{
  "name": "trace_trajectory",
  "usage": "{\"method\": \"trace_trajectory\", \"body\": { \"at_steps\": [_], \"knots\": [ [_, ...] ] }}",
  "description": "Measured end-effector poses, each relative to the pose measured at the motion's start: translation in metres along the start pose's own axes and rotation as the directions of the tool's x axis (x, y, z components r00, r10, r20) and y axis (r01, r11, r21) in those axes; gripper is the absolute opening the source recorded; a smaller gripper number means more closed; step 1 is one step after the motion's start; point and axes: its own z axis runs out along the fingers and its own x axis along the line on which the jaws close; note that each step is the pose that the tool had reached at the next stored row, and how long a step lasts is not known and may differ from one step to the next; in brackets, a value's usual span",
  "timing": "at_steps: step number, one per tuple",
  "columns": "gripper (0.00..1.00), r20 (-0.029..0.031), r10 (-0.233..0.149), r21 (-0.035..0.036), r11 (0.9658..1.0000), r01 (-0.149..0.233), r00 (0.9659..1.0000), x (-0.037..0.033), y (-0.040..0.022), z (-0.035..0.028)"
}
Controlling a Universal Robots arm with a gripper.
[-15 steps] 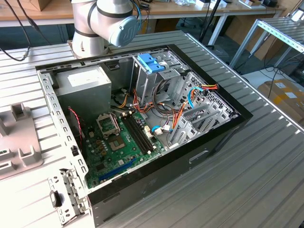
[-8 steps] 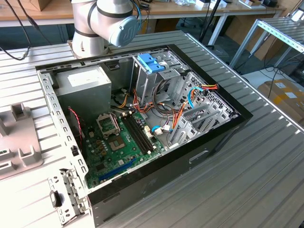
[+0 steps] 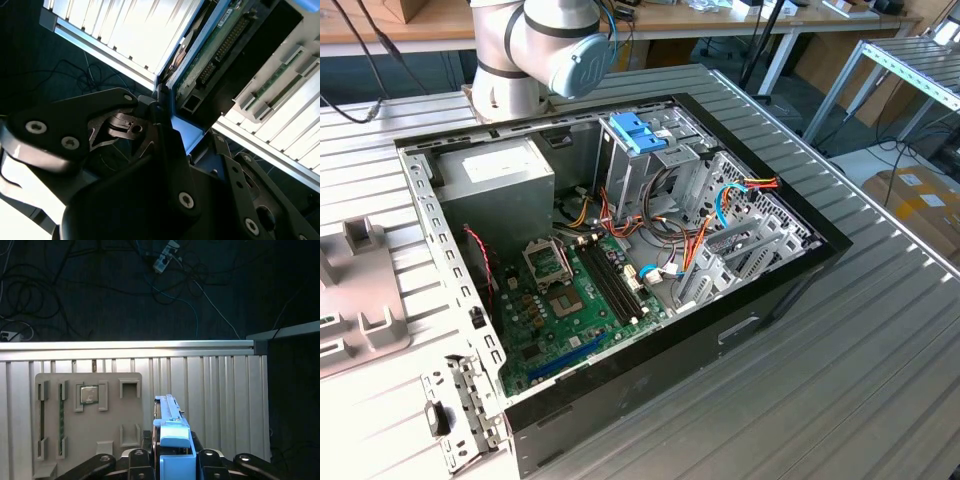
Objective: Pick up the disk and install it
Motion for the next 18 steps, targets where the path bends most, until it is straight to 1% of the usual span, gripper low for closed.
{"method": "trace_trajectory", "body": {
  "at_steps": [9, 12, 13, 14, 16, 17, 18],
  "knots": [
    [0.37, 0.0045, 0.000, -0.0001, 1.0000, 0.000, 1.0000, -0.0013, -0.0002, -0.0066],
    [0.37, 0.0048, 0.000, -0.0001, 1.0000, 0.000, 1.0000, -0.0015, -0.0004, -0.0077],
    [0.37, 0.0029, 0.000, -0.0001, 1.0000, 0.000, 1.0000, -0.0015, -0.0005, -0.0079],
    [0.37, -0.0179, 0.000, 0.0004, 1.0000, 0.000, 0.9998, -0.0015, -0.0006, -0.0080],
    [0.37, -0.0636, 0.001, 0.0018, 1.0000, -0.001, 0.9980, -0.0016, -0.0007, -0.0080],
    [0.37, -0.0923, 0.002, 0.0025, 1.0000, -0.002, 0.9957, -0.0016, -0.0009, -0.0080],
    [0.37, -0.1030, 0.002, 0.0029, 1.0000, -0.002, 0.9947, -0.0016, -0.0011, -0.0080]
  ]
}}
